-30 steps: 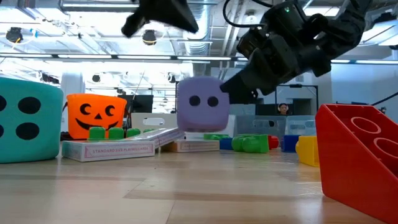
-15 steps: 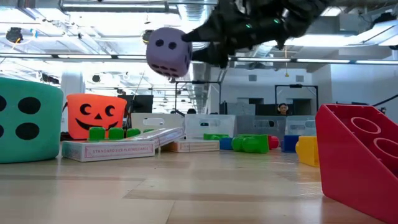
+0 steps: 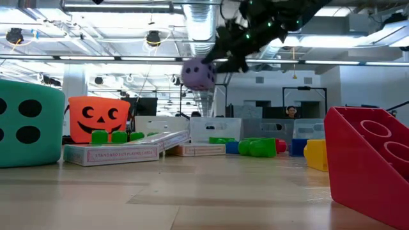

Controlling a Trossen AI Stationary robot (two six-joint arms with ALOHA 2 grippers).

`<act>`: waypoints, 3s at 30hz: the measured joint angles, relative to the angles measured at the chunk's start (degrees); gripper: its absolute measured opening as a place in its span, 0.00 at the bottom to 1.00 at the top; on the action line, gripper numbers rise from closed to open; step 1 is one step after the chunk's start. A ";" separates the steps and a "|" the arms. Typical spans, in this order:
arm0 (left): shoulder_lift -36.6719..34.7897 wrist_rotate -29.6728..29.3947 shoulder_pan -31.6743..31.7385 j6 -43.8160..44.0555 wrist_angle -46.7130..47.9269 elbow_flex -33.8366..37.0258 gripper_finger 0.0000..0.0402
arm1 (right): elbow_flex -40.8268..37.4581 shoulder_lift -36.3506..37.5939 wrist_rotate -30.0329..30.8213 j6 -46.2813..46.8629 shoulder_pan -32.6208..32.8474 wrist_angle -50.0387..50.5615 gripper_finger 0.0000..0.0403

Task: Pick & Place Toys
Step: Put the purple dice into the left transparent bin, then move the blue dice to the bottom center of the table

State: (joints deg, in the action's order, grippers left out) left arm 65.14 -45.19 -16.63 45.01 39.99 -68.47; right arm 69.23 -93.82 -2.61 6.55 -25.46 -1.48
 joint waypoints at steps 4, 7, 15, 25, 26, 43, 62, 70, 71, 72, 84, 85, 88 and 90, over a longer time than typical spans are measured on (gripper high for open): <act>0.00 0.85 3.33 0.00 -0.13 0.00 0.00 | 0.00 -0.22 3.63 0.13 -4.14 1.44 0.80; -0.02 2.27 6.13 -0.17 -0.15 0.00 0.00 | 0.00 -0.24 4.20 -0.34 -6.63 1.47 0.80; 0.00 13.31 11.89 -6.39 -0.52 0.00 0.00 | 0.04 -4.35 -0.65 -2.17 -7.89 1.76 0.80; 0.00 15.11 12.86 -7.90 -0.53 0.00 0.00 | 0.02 -12.11 -2.24 -2.47 -6.37 1.58 0.84; 0.00 15.12 12.86 -7.84 -0.53 0.00 0.00 | 0.02 -12.38 -2.15 -2.47 -6.53 1.46 0.86; 0.02 15.54 12.86 -7.21 -0.56 0.00 0.00 | 2.05 -11.68 -2.83 -6.64 -8.90 5.44 0.99; -0.08 20.84 0.42 1.68 13.52 2.87 0.00 | 7.59 5.74 3.52 -0.57 18.18 9.33 0.98; -0.37 18.69 -23.97 30.13 8.94 15.34 0.00 | 7.55 3.46 14.94 4.86 33.08 9.90 0.98; -0.37 17.96 -26.30 33.04 7.85 17.11 0.00 | 7.50 3.34 16.75 5.23 34.92 10.82 0.98; -0.37 17.61 -28.22 35.67 7.53 18.79 0.00 | 7.48 3.32 18.35 5.47 36.59 11.21 0.98; -0.24 20.05 -33.70 56.86 1.22 33.40 0.00 | 7.52 3.39 29.64 9.82 49.48 13.36 0.98; -0.24 20.70 -33.20 57.45 -0.25 34.25 0.00 | 7.52 3.39 29.68 10.57 49.67 13.36 0.98; 0.07 21.74 -31.48 57.68 -4.32 36.39 0.00 | 7.52 3.39 29.70 11.47 50.31 13.47 0.98; 0.60 21.92 -29.91 57.68 -7.50 37.20 0.00 | 7.52 3.39 29.70 10.87 50.72 13.49 0.98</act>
State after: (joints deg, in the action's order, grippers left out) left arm 65.75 -23.27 -46.54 102.69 32.49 -31.27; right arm 76.75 -90.43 27.09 17.42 25.26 12.01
